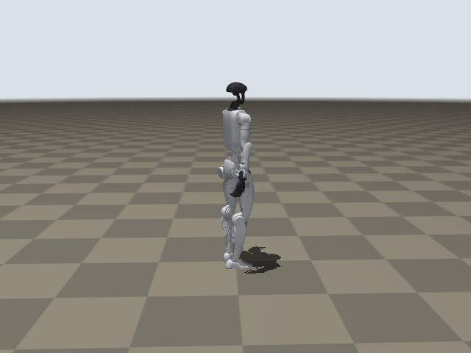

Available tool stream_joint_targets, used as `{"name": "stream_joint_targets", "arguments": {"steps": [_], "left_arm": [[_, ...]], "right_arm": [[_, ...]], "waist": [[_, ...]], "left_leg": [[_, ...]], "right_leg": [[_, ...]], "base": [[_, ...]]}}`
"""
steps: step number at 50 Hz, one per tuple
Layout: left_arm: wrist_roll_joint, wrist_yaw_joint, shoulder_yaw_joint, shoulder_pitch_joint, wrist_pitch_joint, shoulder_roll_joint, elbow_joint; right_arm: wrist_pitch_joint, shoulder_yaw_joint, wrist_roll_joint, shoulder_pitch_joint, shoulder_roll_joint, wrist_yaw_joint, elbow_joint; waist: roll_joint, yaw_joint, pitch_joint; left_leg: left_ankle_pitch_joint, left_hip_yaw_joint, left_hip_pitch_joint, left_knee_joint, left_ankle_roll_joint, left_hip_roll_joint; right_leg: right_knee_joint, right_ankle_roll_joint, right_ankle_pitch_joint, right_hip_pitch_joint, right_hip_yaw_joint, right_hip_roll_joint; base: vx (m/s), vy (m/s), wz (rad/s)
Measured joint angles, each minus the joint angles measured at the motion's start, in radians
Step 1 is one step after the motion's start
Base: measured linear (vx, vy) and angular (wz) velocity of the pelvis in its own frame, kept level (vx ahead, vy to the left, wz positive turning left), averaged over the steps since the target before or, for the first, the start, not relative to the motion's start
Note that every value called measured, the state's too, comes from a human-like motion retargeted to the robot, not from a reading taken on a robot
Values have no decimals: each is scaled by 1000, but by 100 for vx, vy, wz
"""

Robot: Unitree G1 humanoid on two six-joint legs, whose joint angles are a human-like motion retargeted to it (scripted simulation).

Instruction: In place motions

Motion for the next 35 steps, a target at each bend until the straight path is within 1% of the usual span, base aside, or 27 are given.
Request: {"name": "stream_joint_targets", "arguments": {"steps": [8, 15, 20, 25, 27, 31, 35], "left_arm": [[11, -24, 73, 70, 14, -16, 171], [-27, 7, 195, 218, 25, -38, 269], [-47, -19, 241, 315, 33, -47, 305], [-19, -50, 233, 349, 45, -41, 309], [-10, -48, 223, 343, 50, -40, 302], [3, -1, 183, 307, 59, -39, 265], [19, 56, 121, 257, 59, -33, 196]], "right_arm": [[-26, 48, 47, -52, 70, 14, -72], [-67, 173, 55, -132, 151, 70, -188], [-100, 251, 65, -179, 194, 124, -282], [-110, 281, 49, -193, 207, 167, -342], [-94, 280, 30, -192, 204, 183, -347], [-57, 275, -25, -185, 182, 208, -316], [-16, 252, -71, -177, 152, 166, -237]], "waist": [[8, -7, -3], [10, -15, 0], [12, -22, -2], [8, -28, -4], [6, -29, -4], [1, -30, -6], [-5, -25, -6]], "left_leg": [[-3, 13, 3, -4, -2, 6], [-6, 33, 16, -12, -6, 9], [-8, 42, 22, -15, -8, 11], [-8, 41, 22, -15, -8, 10], [-7, 39, 22, -14, -7, 8], [-6, 30, 19, -10, -6, 5], [-5, 22, 13, -6, -5, 2]], "right_leg": [[3, -1, 5, -12, 25, 8], [9, -4, 12, -24, 55, 14], [12, -7, 17, -31, 74, 20], [12, -7, 17, -31, 73, 19], [12, -8, 17, -29, 71, 17], [11, -7, 15, -24, 60, 12], [12, -6, 12, -23, 52, 8]], "base": [[7, 0, -11], [11, 0, -16], [9, -2, -14], [4, -2, 0], [0, 0, 0], [0, 0, 0], [0, 0, 0]]}}
